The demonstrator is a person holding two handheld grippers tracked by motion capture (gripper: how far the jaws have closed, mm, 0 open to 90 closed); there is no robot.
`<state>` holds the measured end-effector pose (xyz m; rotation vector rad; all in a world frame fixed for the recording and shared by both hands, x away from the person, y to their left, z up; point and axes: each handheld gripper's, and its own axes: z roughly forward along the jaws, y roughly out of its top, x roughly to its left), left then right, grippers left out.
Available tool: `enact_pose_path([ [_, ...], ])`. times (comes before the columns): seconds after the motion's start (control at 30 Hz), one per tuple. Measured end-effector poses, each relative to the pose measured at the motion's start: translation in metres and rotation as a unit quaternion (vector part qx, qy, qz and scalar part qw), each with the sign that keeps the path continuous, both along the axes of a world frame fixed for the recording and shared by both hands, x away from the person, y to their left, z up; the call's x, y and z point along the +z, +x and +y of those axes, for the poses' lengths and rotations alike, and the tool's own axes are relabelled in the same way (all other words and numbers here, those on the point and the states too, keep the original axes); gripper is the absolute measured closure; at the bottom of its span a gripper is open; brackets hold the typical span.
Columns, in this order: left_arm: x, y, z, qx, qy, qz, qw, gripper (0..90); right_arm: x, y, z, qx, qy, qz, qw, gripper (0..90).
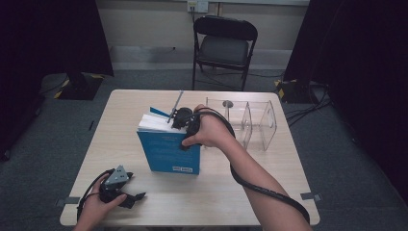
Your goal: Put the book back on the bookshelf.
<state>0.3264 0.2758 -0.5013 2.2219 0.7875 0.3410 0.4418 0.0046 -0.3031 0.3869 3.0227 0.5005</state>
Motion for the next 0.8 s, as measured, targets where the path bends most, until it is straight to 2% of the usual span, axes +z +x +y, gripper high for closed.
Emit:
enact_pose_path([
  [0.17,-0.0006,0.0000,-0.0007,0.000,-0.003,0.001,1.0000,6.9,-0.0005,0.0008,-0.0007,0.002,0.006,0.003,1.0000,48.6],
  [0.3,-0.0005,0.0002,-0.0009,-0.001,-0.002,0.001,1.0000,6.5,0.0004,0.0002,0.0013,0.011,-0.010,0.005,0.9999,48.8],
  [0.5,0.0000,0.0005,-0.0013,-0.001,0.003,-0.001,1.0000,5.8,0.0005,0.0056,0.0001,0.005,0.003,0.025,0.9997,46.1],
  [0.7,-0.0002,0.0005,-0.0015,-0.002,0.002,0.000,1.0000,5.7,0.0004,0.0055,0.0012,0.004,0.011,0.023,0.9997,46.7],
  [0.8,-0.0002,0.0005,-0.0015,-0.002,0.003,0.000,1.0000,5.8,0.0014,0.0052,0.0039,0.015,0.003,0.019,0.9997,46.1],
])
